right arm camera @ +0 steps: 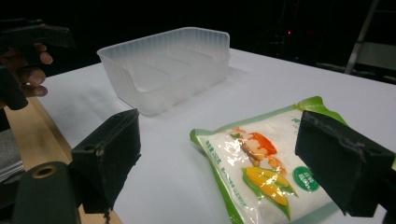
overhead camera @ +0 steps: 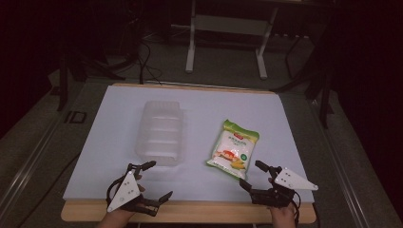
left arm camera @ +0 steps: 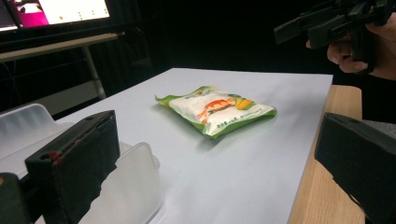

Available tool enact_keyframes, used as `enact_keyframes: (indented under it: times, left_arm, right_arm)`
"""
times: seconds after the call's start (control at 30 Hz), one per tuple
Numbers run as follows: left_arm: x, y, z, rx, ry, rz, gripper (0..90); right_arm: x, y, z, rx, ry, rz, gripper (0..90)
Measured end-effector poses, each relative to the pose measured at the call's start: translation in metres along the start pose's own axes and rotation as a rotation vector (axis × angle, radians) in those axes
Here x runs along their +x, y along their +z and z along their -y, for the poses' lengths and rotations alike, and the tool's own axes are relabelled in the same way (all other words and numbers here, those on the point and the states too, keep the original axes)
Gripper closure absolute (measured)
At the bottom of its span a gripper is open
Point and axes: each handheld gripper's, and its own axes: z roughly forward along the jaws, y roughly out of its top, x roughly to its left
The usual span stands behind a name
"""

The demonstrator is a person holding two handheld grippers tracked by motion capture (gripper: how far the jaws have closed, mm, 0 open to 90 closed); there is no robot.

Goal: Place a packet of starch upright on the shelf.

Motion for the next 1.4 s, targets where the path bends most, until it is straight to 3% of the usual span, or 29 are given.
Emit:
enact_keyframes:
  times: [0.2, 0.53, 0.7, 1.03, 1.23, 1.37, 1.4]
  left_arm:
    - [-0.001, 0.001, 0.0, 0.002, 0.006, 0.006, 0.3]
    - [-0.002, 0.0, -0.001, 0.001, 0.012, 0.011, 0.3]
    - [-0.003, 0.001, -0.001, 0.002, 0.016, 0.015, 0.3]
    - [-0.003, 0.0, -0.001, -0.005, 0.019, 0.014, 0.3]
    - [-0.003, 0.001, -0.001, -0.003, 0.02, 0.016, 0.3]
    - [-0.003, 0.0, -0.001, -0.008, 0.018, 0.017, 0.3]
    - [-0.003, 0.0, -0.002, -0.006, 0.023, 0.02, 0.3]
  right_arm:
    - [-0.001, 0.001, 0.001, 0.018, 0.007, -0.001, 13.8]
    - [0.007, 0.009, 0.001, 0.069, -0.025, -0.067, 12.9]
    - [0.012, 0.009, -0.002, 0.049, -0.019, -0.091, 11.3]
    - [0.017, 0.005, -0.032, -0.005, 0.008, -0.136, 10.6]
    - [0.008, -0.001, -0.065, -0.042, -0.045, -0.127, 10.6]
    - [0.005, -0.002, -0.072, -0.052, -0.052, -0.122, 10.6]
    - [0.001, -0.002, -0.081, -0.063, -0.083, -0.1, 10.6]
